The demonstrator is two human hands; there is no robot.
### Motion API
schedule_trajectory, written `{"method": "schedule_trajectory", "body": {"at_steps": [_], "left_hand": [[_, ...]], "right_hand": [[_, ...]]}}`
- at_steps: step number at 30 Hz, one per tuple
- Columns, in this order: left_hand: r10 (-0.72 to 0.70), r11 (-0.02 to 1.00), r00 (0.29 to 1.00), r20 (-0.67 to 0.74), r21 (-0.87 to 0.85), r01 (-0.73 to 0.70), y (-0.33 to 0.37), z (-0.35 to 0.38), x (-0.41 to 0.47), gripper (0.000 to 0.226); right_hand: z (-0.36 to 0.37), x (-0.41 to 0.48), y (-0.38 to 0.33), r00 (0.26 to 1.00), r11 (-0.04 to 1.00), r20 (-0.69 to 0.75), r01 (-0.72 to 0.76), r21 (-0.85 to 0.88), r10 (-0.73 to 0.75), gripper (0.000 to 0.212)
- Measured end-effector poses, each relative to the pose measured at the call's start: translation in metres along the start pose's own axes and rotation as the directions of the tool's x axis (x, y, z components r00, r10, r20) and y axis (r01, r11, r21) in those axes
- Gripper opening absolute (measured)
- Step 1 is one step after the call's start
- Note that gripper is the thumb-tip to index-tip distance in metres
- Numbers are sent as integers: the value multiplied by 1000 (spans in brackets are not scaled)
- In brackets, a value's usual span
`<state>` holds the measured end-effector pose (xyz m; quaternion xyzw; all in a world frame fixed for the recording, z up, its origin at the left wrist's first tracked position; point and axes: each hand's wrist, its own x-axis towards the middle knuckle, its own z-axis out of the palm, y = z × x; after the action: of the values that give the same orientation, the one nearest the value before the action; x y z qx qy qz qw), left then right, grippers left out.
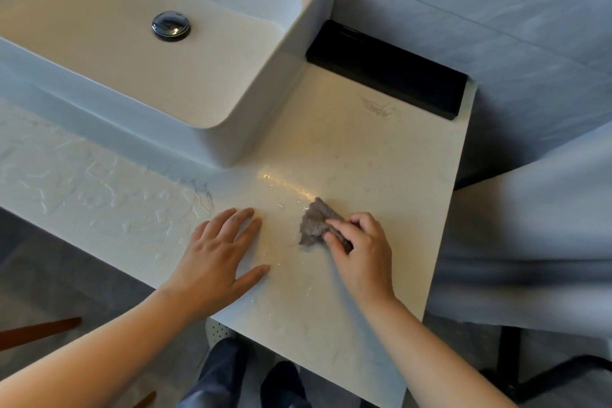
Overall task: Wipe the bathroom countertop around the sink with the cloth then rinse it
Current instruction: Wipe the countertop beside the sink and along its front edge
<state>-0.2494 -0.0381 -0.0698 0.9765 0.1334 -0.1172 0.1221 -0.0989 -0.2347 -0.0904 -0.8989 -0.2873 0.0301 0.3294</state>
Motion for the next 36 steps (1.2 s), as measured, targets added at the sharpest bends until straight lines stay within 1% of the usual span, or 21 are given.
{"method": "schedule_trajectory", "body": {"at_steps": [2,3,4,6,8,9,12,14,16,17,19,23,25,26,29,34,36], "left_hand": [[2,999,1000,-18,-44,-2,-6,-7,3,86],[-2,997,1000,-17,-74,0,-8,-9,4,87],[-9,995,1000,-14,-104,7,-8,-11,4,88],[-20,991,1000,-11,-136,19,-9,-12,2,89],[-25,991,1000,9,-130,26,-8,-9,-3,90],[-38,991,999,9,-129,39,-9,-7,-6,90],[-98,991,995,-8,-96,96,-13,-6,-12,88],[-128,990,992,-11,-57,127,-22,-8,-12,89],[-136,990,991,-4,-29,136,-33,-11,-11,89],[-134,991,991,6,-22,134,-38,-12,-11,89],[-136,990,991,17,-21,137,-48,-14,-10,89],[-158,987,987,17,-32,158,-59,-14,-8,89],[-150,988,989,20,-39,150,-64,-14,-7,89],[-140,989,990,23,-40,141,-66,-14,-7,89],[-110,994,994,16,-3,110,-72,-15,-9,85],[-97,995,995,23,23,96,-73,-13,-9,84],[-91,995,995,27,37,90,-74,-12,-10,85]], "right_hand": [[-2,-5,-2,998,999,49,25,46,-27,20],[-5,-5,-3,998,997,61,8,82,-13,19],[-9,-2,-5,998,993,54,-21,116,14,18],[-17,16,-11,997,986,-25,-74,146,78,18],[-23,44,-14,984,984,-118,-113,141,130,19],[-23,59,-15,979,981,-138,-132,141,152,20],[-9,94,-12,976,976,-89,-189,106,198,21],[9,98,-10,971,973,-65,-229,33,231,22],[27,91,-11,952,961,-139,-277,-22,271,22],[33,85,-14,942,956,-179,-292,-17,285,21],[39,73,-22,943,965,-208,-261,13,258,21],[41,41,-36,992,996,-92,-83,34,85,21],[41,26,-39,998,999,-48,-31,38,33,21],[40,21,-41,999,998,-30,-34,51,35,20],[35,22,-45,994,988,-11,-108,113,110,17],[21,83,-48,978,979,-119,-155,131,171,17],[24,110,-46,972,974,-123,-186,127,202,18]]}}
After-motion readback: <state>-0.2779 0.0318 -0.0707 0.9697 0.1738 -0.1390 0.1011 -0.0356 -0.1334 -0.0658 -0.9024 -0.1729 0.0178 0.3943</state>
